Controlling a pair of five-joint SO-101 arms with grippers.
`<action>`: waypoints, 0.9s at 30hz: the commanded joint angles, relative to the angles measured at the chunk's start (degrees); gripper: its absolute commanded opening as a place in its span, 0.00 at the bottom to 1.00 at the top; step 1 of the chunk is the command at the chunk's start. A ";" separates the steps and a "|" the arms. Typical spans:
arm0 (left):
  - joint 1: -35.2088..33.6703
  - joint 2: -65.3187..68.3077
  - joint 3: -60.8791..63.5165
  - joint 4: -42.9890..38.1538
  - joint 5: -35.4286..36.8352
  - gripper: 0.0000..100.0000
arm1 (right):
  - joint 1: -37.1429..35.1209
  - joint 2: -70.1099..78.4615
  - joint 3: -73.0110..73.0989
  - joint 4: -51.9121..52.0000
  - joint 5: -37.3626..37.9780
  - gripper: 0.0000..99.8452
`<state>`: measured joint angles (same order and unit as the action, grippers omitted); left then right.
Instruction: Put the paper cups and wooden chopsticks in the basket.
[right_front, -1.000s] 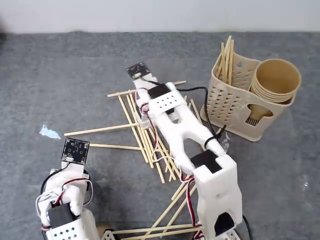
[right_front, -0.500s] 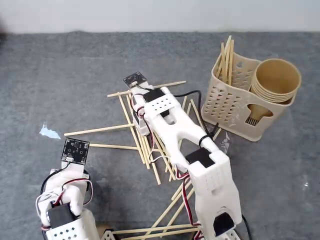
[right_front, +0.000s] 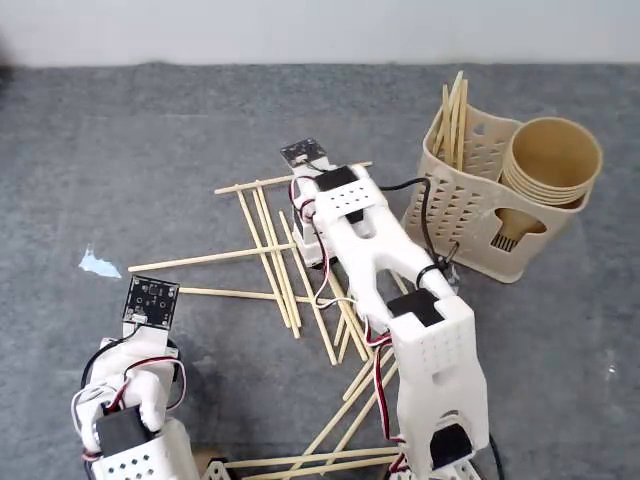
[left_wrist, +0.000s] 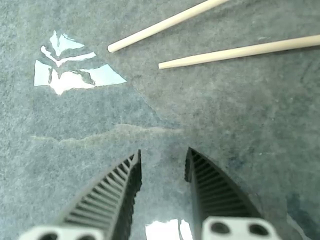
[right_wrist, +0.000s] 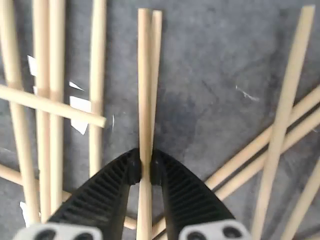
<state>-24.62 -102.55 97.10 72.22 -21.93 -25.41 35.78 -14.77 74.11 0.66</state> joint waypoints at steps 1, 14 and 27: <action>0.26 -0.44 -0.66 0.35 0.35 0.14 | 1.54 -6.20 -2.11 2.86 -0.26 0.01; 0.26 -0.44 -0.66 0.35 0.35 0.14 | 1.01 -30.37 -2.11 10.07 -0.18 0.01; 0.26 -0.44 -0.66 0.35 0.35 0.14 | 5.41 -60.70 -2.11 15.43 7.21 0.01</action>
<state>-24.62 -102.55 97.10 72.22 -21.93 -23.03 -17.93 -14.68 90.46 6.11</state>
